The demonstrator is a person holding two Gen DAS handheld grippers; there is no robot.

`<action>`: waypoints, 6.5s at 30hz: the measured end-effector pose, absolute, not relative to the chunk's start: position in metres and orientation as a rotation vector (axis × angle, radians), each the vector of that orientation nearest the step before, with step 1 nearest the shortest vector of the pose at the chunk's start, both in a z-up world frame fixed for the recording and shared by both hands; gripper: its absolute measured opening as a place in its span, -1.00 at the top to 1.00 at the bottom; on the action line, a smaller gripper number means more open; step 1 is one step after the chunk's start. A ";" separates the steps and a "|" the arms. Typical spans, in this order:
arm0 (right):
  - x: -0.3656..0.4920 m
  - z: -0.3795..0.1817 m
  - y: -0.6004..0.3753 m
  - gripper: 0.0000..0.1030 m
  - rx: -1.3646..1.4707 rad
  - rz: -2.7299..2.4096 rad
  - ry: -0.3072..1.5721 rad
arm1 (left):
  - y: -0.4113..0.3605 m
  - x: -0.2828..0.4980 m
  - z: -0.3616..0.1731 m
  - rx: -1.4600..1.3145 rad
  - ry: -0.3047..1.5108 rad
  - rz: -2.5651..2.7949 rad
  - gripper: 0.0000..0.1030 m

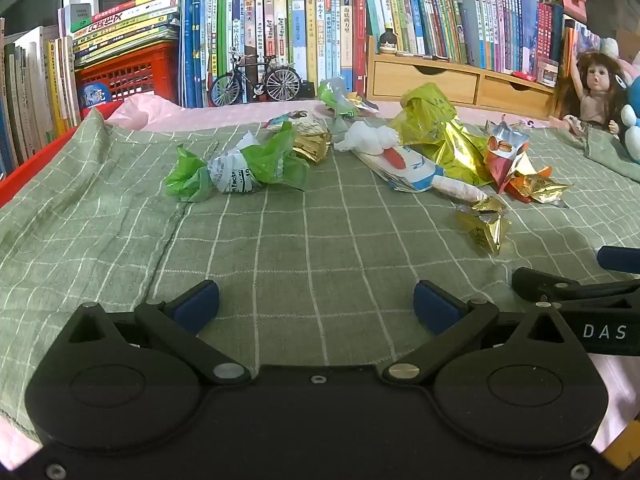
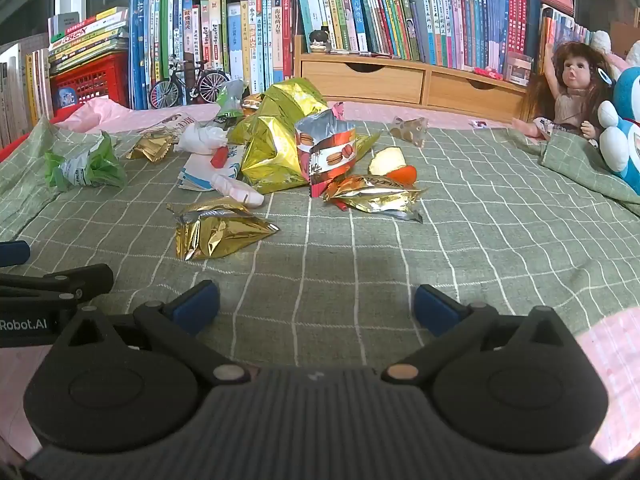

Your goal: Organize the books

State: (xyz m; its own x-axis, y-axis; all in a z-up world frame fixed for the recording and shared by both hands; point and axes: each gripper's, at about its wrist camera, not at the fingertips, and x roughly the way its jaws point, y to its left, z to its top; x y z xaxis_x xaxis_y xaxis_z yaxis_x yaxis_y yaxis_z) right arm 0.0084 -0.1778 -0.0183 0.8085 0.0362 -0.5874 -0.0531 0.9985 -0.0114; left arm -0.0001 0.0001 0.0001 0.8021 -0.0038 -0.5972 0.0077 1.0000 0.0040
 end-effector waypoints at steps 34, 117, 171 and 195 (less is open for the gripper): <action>0.008 -0.019 -0.178 -1.00 -0.030 0.043 0.616 | -0.001 -0.001 0.000 0.002 0.626 0.008 -1.00; 0.047 0.004 -0.155 -1.00 -0.081 0.283 0.627 | 0.099 0.102 0.021 -0.134 0.650 -0.129 -1.00; 0.054 -0.005 -0.145 -0.11 -0.072 0.336 0.583 | 0.145 0.151 0.029 -0.124 0.587 0.005 -0.92; 0.052 -0.004 -0.148 -0.12 -0.051 0.323 0.569 | 0.118 0.180 0.016 -0.130 0.642 0.077 -1.00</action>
